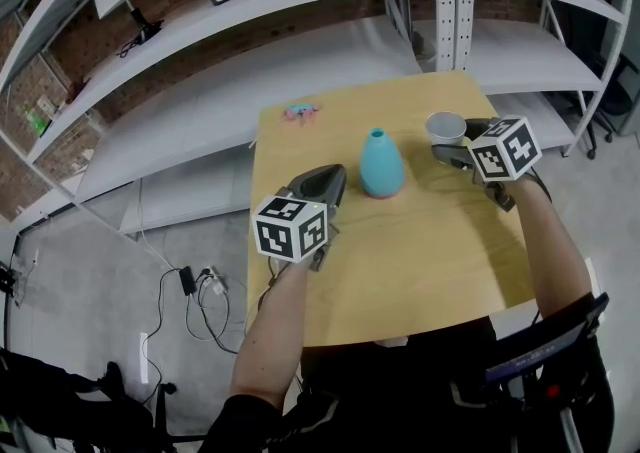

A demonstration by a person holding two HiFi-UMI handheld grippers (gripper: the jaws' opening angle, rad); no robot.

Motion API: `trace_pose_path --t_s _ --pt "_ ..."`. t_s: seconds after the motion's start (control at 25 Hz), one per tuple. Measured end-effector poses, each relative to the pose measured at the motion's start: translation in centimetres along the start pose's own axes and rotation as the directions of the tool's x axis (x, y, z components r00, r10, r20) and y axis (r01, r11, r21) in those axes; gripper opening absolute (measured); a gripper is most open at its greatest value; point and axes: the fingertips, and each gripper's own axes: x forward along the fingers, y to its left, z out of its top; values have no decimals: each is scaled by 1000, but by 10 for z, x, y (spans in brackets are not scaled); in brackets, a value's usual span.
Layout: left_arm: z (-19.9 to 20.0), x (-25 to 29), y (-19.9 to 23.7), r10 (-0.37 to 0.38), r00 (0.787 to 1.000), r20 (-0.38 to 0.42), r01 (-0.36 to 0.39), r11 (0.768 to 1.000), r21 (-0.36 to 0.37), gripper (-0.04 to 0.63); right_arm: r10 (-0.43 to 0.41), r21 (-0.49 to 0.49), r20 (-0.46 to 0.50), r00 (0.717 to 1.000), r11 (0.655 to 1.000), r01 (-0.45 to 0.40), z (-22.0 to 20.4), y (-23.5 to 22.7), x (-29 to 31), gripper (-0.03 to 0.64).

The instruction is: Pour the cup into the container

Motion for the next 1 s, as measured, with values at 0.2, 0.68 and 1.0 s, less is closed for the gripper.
trace_pose_path --t_s 0.2,0.68,1.0 --pt "-1 0 -1 -2 1000 -2 2 1000 1 -5 15 43 17 1000 999 -16 -8 -2 1 296" --pt "-1 1 0 -3 1000 -6 3 1000 -2 -5 22 72 45 999 997 -26 -8 -3 -6 325" --pt "-1 1 0 -5 1000 -8 5 1000 -2 -5 -10 93 106 994 996 0 -4 -7 -36 348"
